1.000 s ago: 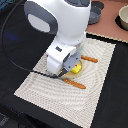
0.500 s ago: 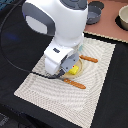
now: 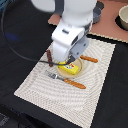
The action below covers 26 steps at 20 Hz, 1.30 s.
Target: Interact with the objects in diverse but meaningful ways.
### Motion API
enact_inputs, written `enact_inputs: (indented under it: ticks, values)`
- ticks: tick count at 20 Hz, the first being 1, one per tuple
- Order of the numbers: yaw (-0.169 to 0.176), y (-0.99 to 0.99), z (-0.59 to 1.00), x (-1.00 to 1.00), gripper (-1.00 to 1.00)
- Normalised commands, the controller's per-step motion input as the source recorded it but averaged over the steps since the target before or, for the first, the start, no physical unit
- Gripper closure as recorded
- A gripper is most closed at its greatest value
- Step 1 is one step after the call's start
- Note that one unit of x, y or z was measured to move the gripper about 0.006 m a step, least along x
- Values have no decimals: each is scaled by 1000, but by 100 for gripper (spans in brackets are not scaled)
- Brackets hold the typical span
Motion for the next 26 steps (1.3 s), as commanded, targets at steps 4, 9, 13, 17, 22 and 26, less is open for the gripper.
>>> enact_inputs:
  ticks: [4,9,13,17,22,26]
  values:
    - [0,495,521,-21,-100]
    - [12,452,-131,-20,-100]
    - [17,374,-359,-14,-100]
    - [20,334,-420,-33,-100]
    - [11,241,-468,-63,-100]
    - [5,166,-487,-89,-100]
